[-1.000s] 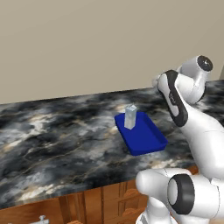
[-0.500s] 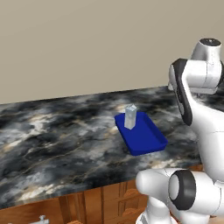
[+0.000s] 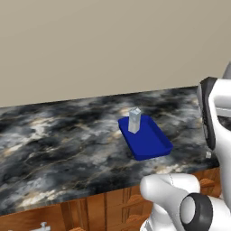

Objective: Take out the milk from the fridge and place it on the tray on the counter. Then take the sugar cube near the tray and place it in the tray.

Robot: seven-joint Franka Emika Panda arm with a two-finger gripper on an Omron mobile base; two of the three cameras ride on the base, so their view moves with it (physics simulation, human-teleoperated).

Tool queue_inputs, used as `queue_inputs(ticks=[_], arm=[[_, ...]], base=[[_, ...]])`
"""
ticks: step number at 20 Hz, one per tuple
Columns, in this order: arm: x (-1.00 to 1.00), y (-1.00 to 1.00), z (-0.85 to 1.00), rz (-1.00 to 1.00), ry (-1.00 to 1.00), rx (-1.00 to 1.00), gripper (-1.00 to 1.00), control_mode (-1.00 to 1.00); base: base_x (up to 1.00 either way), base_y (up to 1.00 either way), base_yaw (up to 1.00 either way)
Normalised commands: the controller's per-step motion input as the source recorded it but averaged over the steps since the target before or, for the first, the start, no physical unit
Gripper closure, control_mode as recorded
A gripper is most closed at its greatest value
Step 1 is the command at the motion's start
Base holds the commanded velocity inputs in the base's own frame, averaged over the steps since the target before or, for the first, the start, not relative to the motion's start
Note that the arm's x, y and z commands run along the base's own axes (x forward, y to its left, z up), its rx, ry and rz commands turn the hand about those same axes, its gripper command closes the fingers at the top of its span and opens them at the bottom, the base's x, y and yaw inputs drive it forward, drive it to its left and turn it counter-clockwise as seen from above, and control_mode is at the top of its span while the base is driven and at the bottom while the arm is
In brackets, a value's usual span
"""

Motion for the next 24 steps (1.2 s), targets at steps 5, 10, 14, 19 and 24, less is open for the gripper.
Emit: queue_inputs(ticks=[5, 10, 14, 19, 24], arm=[[-0.25, -0.52, -0.27, -0.11, 0.10, 0.00, -1.00, -1.00], [0.03, -0.09, -0.26, 0.00, 0.07, 0.01, -1.00, -1.00], [0.11, -0.14, -0.42, 0.01, 0.00, 0.06, -1.00, -1.00], [0.05, -0.21, -0.46, 0.00, 0.00, 0.04, -1.00, -1.00], [0.18, -0.07, -0.51, 0.00, 0.00, 0.00, -1.00, -1.00]], base=[[0.00, 0.00, 0.00], [0.00, 0.00, 0.00], [0.00, 0.00, 0.00], [0.00, 0.00, 0.00], [0.00, 0.00, 0.00]])
